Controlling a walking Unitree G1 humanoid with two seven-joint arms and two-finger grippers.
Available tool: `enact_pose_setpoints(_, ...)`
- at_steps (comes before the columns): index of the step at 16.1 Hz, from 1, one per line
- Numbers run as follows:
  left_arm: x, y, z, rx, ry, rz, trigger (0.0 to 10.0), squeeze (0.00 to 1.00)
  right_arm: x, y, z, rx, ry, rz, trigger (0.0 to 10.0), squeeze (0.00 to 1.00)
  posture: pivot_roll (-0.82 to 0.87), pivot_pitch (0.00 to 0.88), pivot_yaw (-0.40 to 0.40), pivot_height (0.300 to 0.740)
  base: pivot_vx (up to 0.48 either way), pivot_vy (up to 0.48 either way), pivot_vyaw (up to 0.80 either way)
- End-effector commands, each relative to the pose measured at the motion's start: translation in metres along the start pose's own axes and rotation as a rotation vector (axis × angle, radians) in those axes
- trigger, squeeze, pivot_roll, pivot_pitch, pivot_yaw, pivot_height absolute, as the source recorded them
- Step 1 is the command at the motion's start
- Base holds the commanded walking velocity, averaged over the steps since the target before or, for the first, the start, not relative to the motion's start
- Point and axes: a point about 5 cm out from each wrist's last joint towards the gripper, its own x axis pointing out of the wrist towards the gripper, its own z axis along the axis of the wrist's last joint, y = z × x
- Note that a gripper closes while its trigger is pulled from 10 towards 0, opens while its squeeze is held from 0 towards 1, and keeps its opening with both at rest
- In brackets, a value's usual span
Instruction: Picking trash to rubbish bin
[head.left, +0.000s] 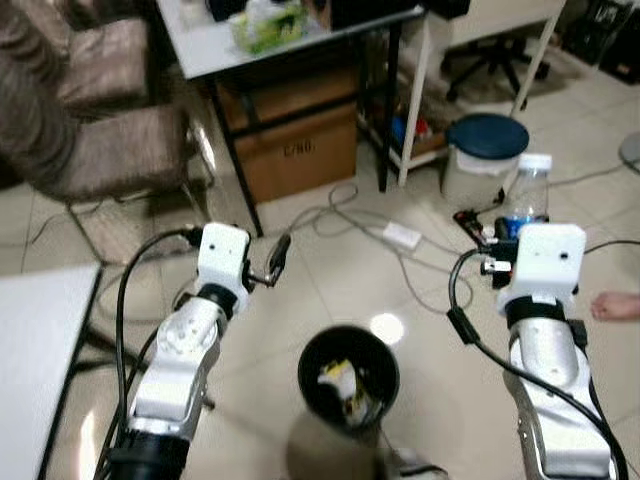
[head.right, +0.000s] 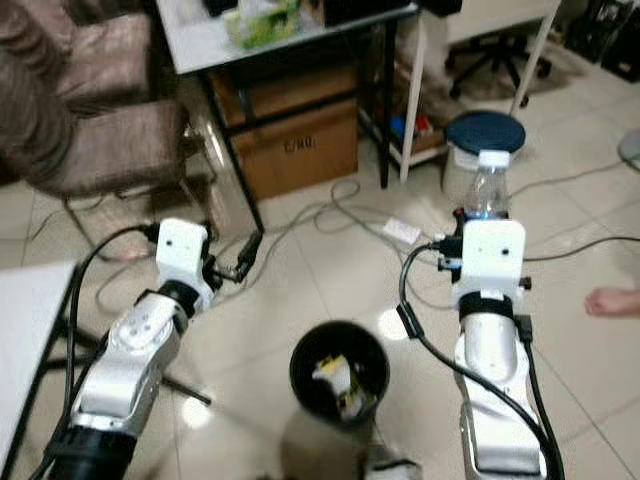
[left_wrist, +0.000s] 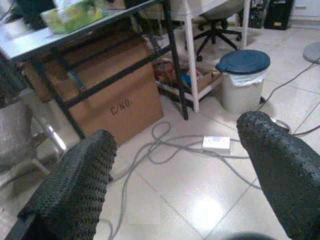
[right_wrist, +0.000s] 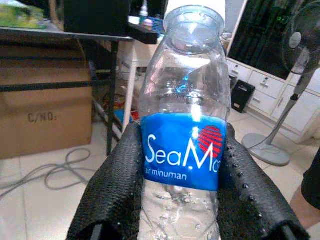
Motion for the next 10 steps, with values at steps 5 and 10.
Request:
enact_pose_setpoints(5, -0.0019, -0.0005, -0.0019, -0.036, -0.003, -0.002, 10.0, 0.0, 0.0007, -0.0029, 0.0002, -0.011, -0.002, -0.007, 10.0, 0.0, -0.11, 0.159, 0.1, 0.74, 0.096, 0.0, 0.0)
enact_pose_setpoints(10, -0.0024, -0.003, -0.0023, -0.044, -0.006, -0.02, 10.0, 0.0, 0.0008, -0.0021, -0.0004, -0.011, -0.001, 0.0, 10.0, 0.0, -0.11, 0.155, 0.099, 0.74, 0.0, 0.0, 0.0)
